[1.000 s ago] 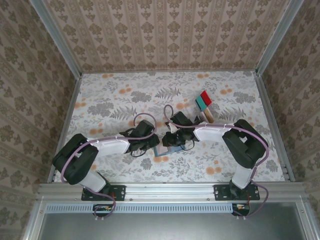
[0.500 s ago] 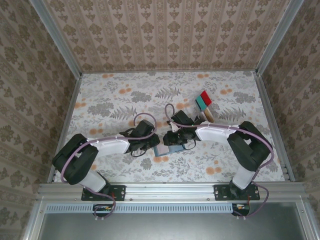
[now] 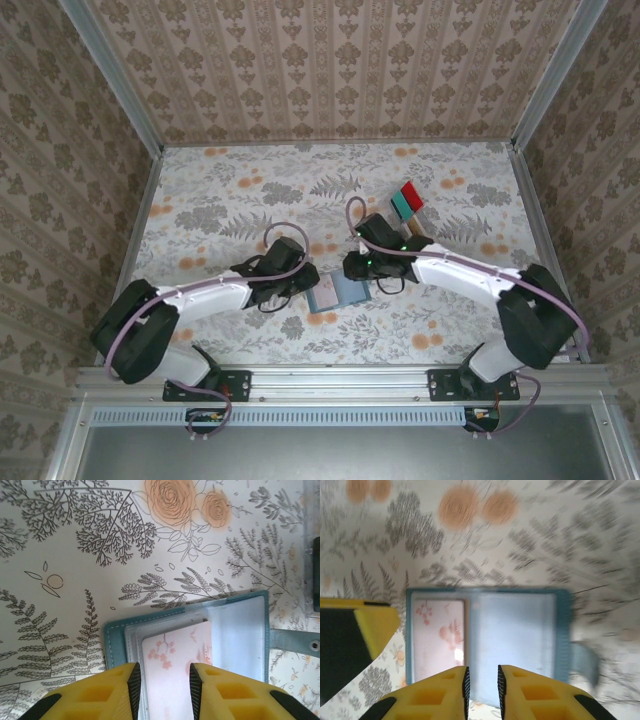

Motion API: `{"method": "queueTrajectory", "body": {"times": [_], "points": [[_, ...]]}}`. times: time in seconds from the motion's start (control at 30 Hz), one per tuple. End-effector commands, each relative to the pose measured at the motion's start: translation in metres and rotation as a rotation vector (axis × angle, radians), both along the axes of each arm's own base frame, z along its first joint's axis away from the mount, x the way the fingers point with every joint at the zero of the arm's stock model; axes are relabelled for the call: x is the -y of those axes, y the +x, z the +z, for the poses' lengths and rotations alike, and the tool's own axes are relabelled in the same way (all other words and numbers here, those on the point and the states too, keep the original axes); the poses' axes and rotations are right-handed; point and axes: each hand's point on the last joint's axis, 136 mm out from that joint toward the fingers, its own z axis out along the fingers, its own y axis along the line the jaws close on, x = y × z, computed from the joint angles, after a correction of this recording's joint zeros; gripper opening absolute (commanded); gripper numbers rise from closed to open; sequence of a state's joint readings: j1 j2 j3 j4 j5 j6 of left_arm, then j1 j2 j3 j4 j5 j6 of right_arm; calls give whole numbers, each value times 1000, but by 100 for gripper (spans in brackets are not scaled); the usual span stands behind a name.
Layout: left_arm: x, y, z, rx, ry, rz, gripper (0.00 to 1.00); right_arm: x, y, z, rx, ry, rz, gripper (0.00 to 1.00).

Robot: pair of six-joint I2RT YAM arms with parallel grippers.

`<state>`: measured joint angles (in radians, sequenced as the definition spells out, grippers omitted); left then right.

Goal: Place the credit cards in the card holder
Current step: Insert the credit card into the card slot, then pick up several credit cards from the storage box.

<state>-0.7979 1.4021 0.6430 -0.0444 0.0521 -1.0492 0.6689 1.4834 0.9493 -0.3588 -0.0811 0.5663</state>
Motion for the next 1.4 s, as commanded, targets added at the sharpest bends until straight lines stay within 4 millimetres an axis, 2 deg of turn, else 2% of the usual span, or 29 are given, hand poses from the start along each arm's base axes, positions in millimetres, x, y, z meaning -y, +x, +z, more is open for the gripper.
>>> {"method": "queueTrajectory", "body": {"times": [0.0, 0.1, 0.3, 0.43, 0.53, 0.67, 0.87, 1.03, 1.1, 1.37], "points": [[-8, -4, 6, 23, 32, -14, 35, 48, 14, 21, 92, -152, -105, 25], [-7, -6, 11, 38, 27, -28, 37, 77, 23, 38, 140, -192, -170, 27], [-4, -6, 22, 65, 10, -37, 40, 124, 30, 46, 126, -271, -256, 27], [1, -6, 29, 80, 3, -53, 43, 139, 32, 51, 132, -284, -271, 28], [5, -7, 34, 90, -2, -66, 45, 142, 34, 51, 124, -298, -263, 29], [9, -6, 39, 112, -6, -67, 46, 136, 36, 47, 90, -296, -225, 29], [-4, -9, 33, 104, 33, -34, 51, 129, 36, 43, 67, -282, -190, 29], [-10, -11, 31, 96, 37, -22, 54, 133, 37, 44, 72, -311, -188, 30], [-9, -11, 33, 101, 34, -22, 55, 134, 38, 37, 48, -341, -175, 30], [0, -7, 37, 103, 16, -34, 60, 139, 43, 31, 0, -445, -118, 30]]}}
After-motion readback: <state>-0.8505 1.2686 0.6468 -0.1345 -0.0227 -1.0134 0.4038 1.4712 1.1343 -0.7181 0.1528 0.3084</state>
